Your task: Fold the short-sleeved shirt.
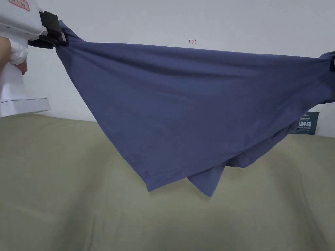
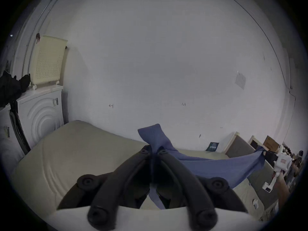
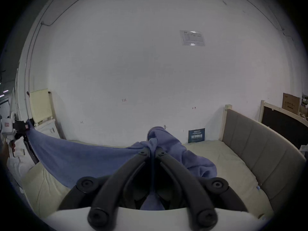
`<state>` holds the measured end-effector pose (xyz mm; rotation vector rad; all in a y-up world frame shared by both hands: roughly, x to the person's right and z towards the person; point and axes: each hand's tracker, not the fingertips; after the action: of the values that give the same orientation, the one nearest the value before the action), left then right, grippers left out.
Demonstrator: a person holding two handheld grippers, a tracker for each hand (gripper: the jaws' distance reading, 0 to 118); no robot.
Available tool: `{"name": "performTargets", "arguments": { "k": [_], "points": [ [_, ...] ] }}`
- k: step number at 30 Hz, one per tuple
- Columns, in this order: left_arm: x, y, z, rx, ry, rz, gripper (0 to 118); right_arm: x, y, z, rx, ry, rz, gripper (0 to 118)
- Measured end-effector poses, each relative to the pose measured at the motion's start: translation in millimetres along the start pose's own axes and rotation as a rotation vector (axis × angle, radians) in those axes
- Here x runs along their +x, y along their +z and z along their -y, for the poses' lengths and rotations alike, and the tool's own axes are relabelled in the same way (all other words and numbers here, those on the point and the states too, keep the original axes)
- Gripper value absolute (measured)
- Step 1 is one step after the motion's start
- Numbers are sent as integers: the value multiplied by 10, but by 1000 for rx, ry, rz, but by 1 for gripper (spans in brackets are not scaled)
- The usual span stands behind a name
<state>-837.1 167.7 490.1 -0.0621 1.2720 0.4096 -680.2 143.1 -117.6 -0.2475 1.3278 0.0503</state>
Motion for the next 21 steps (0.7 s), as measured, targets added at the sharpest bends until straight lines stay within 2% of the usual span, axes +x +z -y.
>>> {"name": "performTargets", "arguments": {
  "k": [3, 7, 14, 21],
  "points": [
    [29, -73, -6, 11, 36, -1, 6, -25, -241, -54, -19, 17, 25, 4],
    [-141, -470, -61, 26, 47, -9, 6, -125, -223, 56, -4, 39, 21, 4],
    [-294, -232, 754, -32, 19, -1, 6, 67, -110, 552, -30, 53, -30, 4],
    [-558, 150, 1689, -125, 93, 55, 6, 395, 254, 1364, -96, 18, -84, 4]
  ]
}}
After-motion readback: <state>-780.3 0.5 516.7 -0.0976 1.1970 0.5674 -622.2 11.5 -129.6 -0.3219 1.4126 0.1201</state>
